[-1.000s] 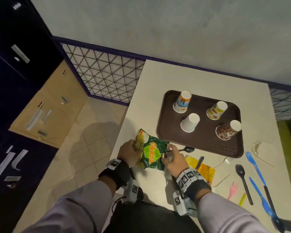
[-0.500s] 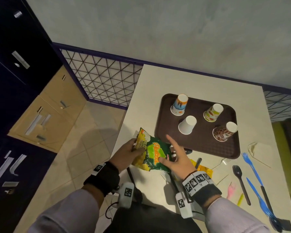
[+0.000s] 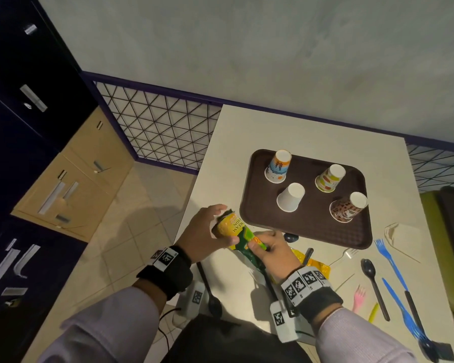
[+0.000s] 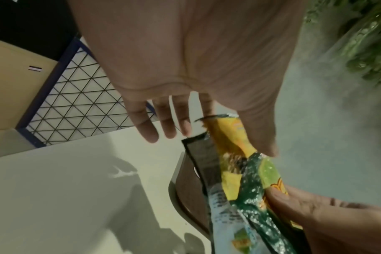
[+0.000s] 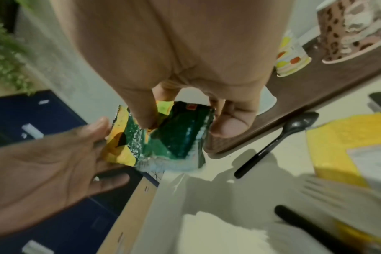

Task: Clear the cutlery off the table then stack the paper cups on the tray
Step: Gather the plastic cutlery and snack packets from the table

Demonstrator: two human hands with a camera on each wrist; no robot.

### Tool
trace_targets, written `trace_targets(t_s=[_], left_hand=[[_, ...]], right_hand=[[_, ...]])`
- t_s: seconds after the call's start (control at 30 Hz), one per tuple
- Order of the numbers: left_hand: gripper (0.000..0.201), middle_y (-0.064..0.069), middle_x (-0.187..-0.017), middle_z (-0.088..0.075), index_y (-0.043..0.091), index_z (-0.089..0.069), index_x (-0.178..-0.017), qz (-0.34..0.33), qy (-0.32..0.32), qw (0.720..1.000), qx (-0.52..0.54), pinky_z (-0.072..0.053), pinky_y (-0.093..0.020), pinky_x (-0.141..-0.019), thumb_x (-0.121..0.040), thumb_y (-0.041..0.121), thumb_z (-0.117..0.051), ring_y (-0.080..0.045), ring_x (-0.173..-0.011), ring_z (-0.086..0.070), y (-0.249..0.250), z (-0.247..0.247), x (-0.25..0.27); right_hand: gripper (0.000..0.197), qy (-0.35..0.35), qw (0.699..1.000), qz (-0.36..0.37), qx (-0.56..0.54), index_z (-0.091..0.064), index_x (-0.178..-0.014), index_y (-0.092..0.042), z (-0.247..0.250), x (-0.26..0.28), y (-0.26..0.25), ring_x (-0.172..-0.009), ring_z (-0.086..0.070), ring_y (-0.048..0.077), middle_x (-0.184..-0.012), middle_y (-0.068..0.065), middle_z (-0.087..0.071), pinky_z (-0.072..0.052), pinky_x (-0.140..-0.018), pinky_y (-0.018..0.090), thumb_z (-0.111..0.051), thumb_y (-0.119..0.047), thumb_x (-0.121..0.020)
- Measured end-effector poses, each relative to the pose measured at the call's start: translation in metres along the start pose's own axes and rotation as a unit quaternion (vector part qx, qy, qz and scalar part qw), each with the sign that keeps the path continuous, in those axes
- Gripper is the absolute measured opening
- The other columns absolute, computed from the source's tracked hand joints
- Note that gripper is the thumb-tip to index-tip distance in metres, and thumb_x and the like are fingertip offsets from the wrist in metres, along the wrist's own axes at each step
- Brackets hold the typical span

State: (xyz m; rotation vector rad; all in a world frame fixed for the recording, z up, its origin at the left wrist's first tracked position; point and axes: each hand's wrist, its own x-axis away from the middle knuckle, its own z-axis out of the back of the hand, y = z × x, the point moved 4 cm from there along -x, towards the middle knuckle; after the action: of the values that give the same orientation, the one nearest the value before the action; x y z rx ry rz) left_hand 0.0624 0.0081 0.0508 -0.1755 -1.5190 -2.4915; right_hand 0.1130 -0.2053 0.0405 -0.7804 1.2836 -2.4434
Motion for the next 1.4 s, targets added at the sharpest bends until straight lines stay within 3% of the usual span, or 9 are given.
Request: trace_targets(t_s=[0.1, 0.27, 0.4, 0.57, 0.7, 0.83, 1.07, 1.17, 1.4], left_hand=[[0.085, 0.009, -0.132, -0.060, 0.037, -0.043, -0.143, 0.036, -0.040, 0.996, 0.070, -0.058, -0.032, -0.095, -0.069, 0.057, -0.081, -0.009, -0.112, -0.065, 0.002, -0.005, -0.003], [0.023, 0.007, -0.083, -0.072, 0.031, -0.062, -0.102, -0.010, -0.007, 1.000, -0.010, -0.057, -0.035, -0.073, -0.083, 0.037, -0.074, -0.009, -0.075, -0.069, 0.023, -0.005, -0.004], [0.022, 0.010, -0.091, -0.070, 0.027, -0.073, -0.103, -0.111, 0.009, 0.992, -0.066, -0.052, -0.030, -0.078, -0.083, 0.033, -0.068, -0.010, -0.085, -0.066, 0.039, -0.010, -0.001], [0.038, 0.010, -0.102, -0.059, 0.029, -0.082, -0.106, -0.167, -0.030, 0.982, -0.077, -0.039, -0.006, -0.083, -0.075, 0.007, -0.076, 0.003, -0.089, -0.055, 0.040, -0.022, 0.007], [0.035, -0.005, -0.107, -0.058, 0.032, -0.082, -0.103, -0.201, -0.036, 0.964, -0.168, -0.052, -0.038, -0.090, -0.078, 0.011, -0.071, -0.023, -0.099, -0.055, 0.041, -0.021, 0.008], [0.056, -0.007, -0.124, -0.055, 0.036, -0.071, -0.128, -0.169, -0.104, 0.958, -0.205, -0.047, -0.041, -0.103, -0.079, 0.023, -0.048, -0.028, -0.112, -0.053, 0.030, -0.026, 0.012], [0.064, -0.006, -0.134, -0.053, 0.020, -0.047, -0.152, -0.013, -0.094, 0.985, -0.146, -0.043, -0.031, -0.107, -0.090, 0.030, -0.062, -0.022, -0.125, -0.054, -0.007, -0.010, 0.025], [0.049, -0.003, -0.132, -0.049, 0.024, -0.058, -0.142, 0.038, -0.165, 0.952, -0.254, -0.042, -0.033, -0.108, -0.093, 0.026, -0.065, -0.021, -0.125, -0.051, -0.036, -0.014, 0.035], [0.040, 0.000, -0.132, -0.048, 0.029, -0.063, -0.131, -0.033, -0.225, 0.856, -0.464, -0.039, -0.037, -0.102, -0.095, 0.014, -0.055, -0.022, -0.126, -0.042, -0.055, -0.032, 0.059]], right_hand=[[0.015, -0.038, 0.997, -0.012, -0.065, -0.081, -0.099, -0.020, -0.001, 0.001, -0.002, -0.104, -0.059, 0.019, -0.100, 0.004, -0.067, -0.043, -0.099, 0.037, -0.067, -0.025, -0.098], [0.017, -0.072, 0.981, -0.039, -0.179, -0.076, -0.099, -0.019, -0.006, 0.004, -0.009, -0.077, -0.065, 0.026, -0.080, 0.023, -0.069, -0.054, -0.083, 0.045, -0.066, -0.032, -0.092], [0.040, -0.038, 0.976, -0.057, -0.207, -0.074, -0.110, -0.025, -0.001, -0.001, -0.015, -0.067, -0.071, 0.021, -0.079, 0.008, -0.077, -0.057, -0.068, 0.033, -0.056, 0.007, -0.095], [0.033, 0.017, 0.929, -0.119, -0.349, -0.076, -0.091, -0.002, 0.008, -0.005, -0.020, -0.067, -0.070, 0.034, -0.085, 0.023, -0.074, -0.059, -0.059, 0.037, -0.046, 0.012, -0.094], [0.025, -0.026, 0.875, -0.147, -0.461, -0.068, -0.105, 0.004, 0.002, -0.006, -0.020, -0.073, -0.072, 0.028, -0.091, 0.023, -0.071, -0.063, -0.064, 0.035, -0.044, -0.002, -0.101], [0.034, -0.010, 0.931, -0.088, -0.354, -0.063, -0.122, -0.010, -0.003, -0.005, -0.004, -0.085, -0.072, 0.020, -0.099, 0.013, -0.074, -0.059, -0.078, 0.030, -0.067, 0.005, -0.091], [0.047, 0.061, 0.961, -0.100, -0.251, -0.061, -0.121, -0.020, 0.004, -0.004, 0.020, -0.094, -0.075, 0.027, -0.097, 0.003, -0.079, -0.061, -0.088, 0.044, -0.068, 0.014, -0.088], [0.039, 0.083, 0.961, -0.127, -0.231, -0.062, -0.121, -0.009, 0.009, 0.002, 0.030, -0.095, -0.076, 0.028, -0.101, 0.007, -0.079, -0.060, -0.090, 0.048, -0.068, 0.012, -0.089], [0.024, 0.070, 0.971, -0.145, -0.176, -0.066, -0.106, -0.012, 0.005, 0.009, 0.046, -0.093, -0.077, 0.026, -0.099, 0.004, -0.080, -0.059, -0.092, 0.053, -0.069, 0.005, -0.090]])
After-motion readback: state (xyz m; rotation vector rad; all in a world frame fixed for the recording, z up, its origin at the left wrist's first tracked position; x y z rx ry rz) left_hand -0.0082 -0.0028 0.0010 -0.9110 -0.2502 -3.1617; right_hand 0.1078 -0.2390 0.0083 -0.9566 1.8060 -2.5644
